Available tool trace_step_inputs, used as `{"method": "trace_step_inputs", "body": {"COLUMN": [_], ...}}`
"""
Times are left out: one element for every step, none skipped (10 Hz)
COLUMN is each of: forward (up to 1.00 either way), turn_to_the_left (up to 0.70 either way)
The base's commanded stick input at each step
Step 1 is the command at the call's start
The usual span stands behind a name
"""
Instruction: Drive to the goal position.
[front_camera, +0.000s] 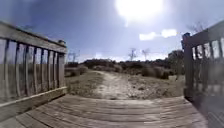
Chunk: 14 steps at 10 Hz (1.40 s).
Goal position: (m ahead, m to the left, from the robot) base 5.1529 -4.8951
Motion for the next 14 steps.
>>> {"method": "trace_step_inputs", "body": {"forward": [0.70, 0.70, 0.70, 0.70, 0.70, 0.70, 0.70, 0.70, 0.70, 0.70, 0.70, 0.70, 0.70, 0.70], "turn_to_the_left": [0.00, 0.00, 0.00, 0.00, 0.00, 0.00, 0.00, 0.00, 0.00, 0.00, 0.00, 0.00, 0.00, 0.00]}}
